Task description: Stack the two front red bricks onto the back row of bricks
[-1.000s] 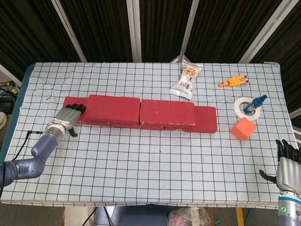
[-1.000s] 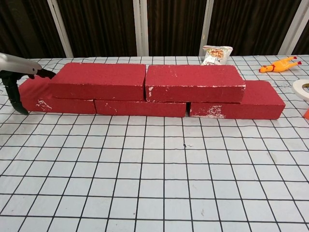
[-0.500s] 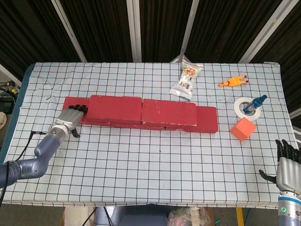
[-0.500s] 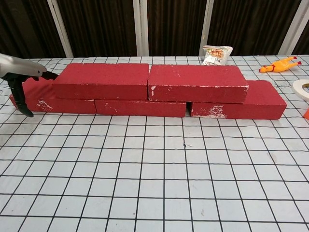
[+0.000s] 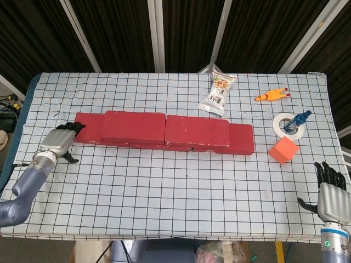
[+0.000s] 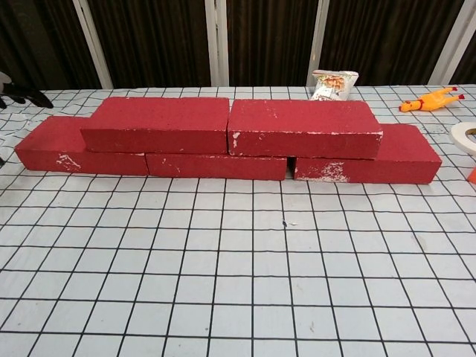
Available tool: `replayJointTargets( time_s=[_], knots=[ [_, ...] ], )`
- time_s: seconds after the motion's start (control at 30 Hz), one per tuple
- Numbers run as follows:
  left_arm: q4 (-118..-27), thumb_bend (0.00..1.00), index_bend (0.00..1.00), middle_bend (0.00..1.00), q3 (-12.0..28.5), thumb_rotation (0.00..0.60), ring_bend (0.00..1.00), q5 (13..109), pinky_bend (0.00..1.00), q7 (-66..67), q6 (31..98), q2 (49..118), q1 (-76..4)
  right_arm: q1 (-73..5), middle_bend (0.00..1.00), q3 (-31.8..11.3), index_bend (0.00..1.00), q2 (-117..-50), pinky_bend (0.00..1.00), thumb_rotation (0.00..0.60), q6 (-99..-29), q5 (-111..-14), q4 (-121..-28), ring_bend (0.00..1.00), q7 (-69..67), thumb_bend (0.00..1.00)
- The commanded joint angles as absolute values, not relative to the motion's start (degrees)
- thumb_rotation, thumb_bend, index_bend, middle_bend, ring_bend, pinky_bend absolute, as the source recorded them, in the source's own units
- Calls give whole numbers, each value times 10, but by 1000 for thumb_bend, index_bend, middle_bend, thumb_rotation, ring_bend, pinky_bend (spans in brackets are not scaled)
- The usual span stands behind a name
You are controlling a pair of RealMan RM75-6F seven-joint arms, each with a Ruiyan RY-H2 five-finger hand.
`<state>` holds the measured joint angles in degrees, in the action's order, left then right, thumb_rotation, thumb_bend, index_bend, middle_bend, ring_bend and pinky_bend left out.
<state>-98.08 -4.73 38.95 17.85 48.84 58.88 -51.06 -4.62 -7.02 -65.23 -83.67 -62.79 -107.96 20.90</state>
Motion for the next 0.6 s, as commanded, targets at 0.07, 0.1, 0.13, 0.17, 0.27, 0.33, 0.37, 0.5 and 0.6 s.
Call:
replayJointTargets(
  time_s=[0.07, 0.1, 0.13, 0.17, 0.27, 0.33, 0.37, 0.5, 0.6],
  knots=[
    [-1000, 0, 87, 10, -79, 600, 0, 620, 90, 53, 667, 591, -335, -47, 0, -64, 22, -655, 0, 600, -837, -648, -1075, 0, 206, 184],
    [-994, 0, 87, 10, -85, 600, 0, 637, 90, 54, 684, 599, -319, -47, 0, -63, 22, -656, 0, 600, -840, -652, -1072, 0, 206, 184],
    [-990, 0, 87, 10, -88, 600, 0, 649, 90, 55, 702, 606, -305, -46, 0, -63, 22, -658, 0, 600, -844, -657, -1070, 0, 206, 184],
    [-985, 0, 87, 10, -91, 600, 0, 666, 90, 57, 725, 615, -288, -45, 0, -63, 22, -660, 0, 600, -849, -664, -1067, 0, 206, 184],
    [-976, 0, 87, 9, -90, 600, 0, 703, 88, 54, 781, 634, -251, -43, 0, -62, 22, -665, 0, 600, -861, -685, -1058, 0, 200, 183],
    [-971, 0, 87, 7, -91, 600, 0, 732, 87, 52, 819, 648, -227, -42, 0, -60, 22, -666, 0, 600, -865, -700, -1052, 0, 192, 184],
    [-966, 0, 87, 6, -92, 600, 0, 747, 86, 54, 837, 656, -213, -41, 0, -59, 22, -667, 0, 600, -868, -710, -1048, 0, 186, 184],
    [-951, 0, 87, 2, -96, 600, 0, 784, 85, 73, 872, 682, -182, -39, 0, -55, 22, -666, 0, 600, -871, -732, -1033, 0, 171, 184],
    [-950, 0, 87, 0, -94, 600, 0, 809, 85, 90, 884, 688, -171, -39, 0, -54, 22, -668, 0, 600, -874, -746, -1023, 0, 164, 184]
  ],
)
